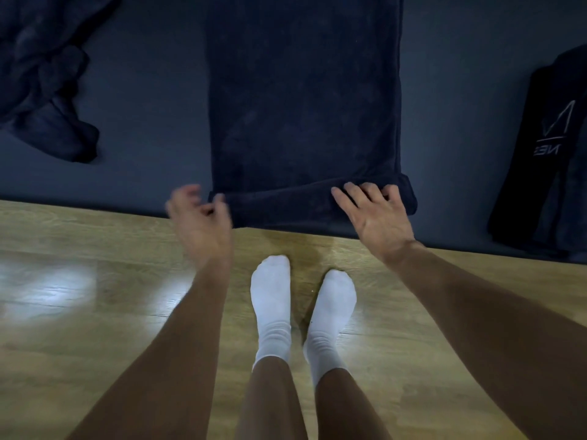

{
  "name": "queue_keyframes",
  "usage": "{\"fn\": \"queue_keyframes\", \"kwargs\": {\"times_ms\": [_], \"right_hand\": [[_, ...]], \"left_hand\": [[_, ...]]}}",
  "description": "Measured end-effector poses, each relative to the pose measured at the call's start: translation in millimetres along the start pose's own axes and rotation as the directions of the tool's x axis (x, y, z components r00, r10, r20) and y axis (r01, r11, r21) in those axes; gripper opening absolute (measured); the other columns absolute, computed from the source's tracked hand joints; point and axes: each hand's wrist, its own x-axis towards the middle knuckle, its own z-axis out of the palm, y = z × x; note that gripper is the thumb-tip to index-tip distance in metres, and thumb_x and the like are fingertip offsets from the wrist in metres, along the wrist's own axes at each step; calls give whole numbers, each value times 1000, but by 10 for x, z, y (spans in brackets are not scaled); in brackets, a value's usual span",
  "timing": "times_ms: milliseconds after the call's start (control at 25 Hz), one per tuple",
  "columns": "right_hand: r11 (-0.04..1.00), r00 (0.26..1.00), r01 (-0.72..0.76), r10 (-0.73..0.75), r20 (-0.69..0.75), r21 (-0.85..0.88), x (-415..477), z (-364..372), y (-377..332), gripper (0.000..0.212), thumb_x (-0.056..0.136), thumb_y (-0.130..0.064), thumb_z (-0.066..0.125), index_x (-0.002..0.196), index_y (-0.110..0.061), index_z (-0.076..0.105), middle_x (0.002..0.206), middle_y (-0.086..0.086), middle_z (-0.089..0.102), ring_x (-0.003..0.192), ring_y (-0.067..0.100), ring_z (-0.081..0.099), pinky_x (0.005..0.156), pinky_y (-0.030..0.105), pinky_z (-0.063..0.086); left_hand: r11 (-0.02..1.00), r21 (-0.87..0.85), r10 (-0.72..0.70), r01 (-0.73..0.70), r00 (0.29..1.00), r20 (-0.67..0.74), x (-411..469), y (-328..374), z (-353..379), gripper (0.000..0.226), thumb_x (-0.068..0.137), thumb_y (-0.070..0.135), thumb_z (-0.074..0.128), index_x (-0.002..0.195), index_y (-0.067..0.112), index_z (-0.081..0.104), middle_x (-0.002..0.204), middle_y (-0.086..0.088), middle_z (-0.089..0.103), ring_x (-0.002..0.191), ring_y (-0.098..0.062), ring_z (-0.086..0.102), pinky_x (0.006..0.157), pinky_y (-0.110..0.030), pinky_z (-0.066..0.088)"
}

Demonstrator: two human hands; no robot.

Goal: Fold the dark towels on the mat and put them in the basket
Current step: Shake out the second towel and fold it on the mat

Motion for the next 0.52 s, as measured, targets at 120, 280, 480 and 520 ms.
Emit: {"fn": "queue_keyframes", "kwargs": {"times_ms": [120,280,480,520], "right_hand": [[1000,1000,-13,12,20,27,24,-54,-15,54,89,0,50,140,-18,42,126,5,56,108,29,50,99,44,29],[985,990,-83,64,127,151,39,-46,-11,47,92,-8,50,135,-26,45,126,-3,56,112,24,47,101,39,29],[931,949,-165,60,310,326,232,-179,293,24,99,-27,52,117,-41,47,102,-12,61,108,19,53,96,34,24],[908,936,-197,61,348,370,289,-219,355,20,98,-28,53,110,-43,45,100,-12,65,107,20,54,93,33,22]], "left_hand": [[636,319,492,-702,688,533,-324,-104,39,49,86,20,71,132,13,55,135,-8,52,126,-22,51,109,-34,41],[172,547,363,-819,569,738,-220,-290,107,81,90,9,60,156,20,14,161,-7,22,150,-26,18,123,-43,9],[192,465,400,-864,501,767,71,29,222,61,77,-1,75,131,15,52,112,-5,62,101,-25,58,91,-36,44],[287,468,304,-836,543,783,142,140,228,53,86,2,67,134,17,49,116,-5,59,105,-25,55,93,-35,41]]}}
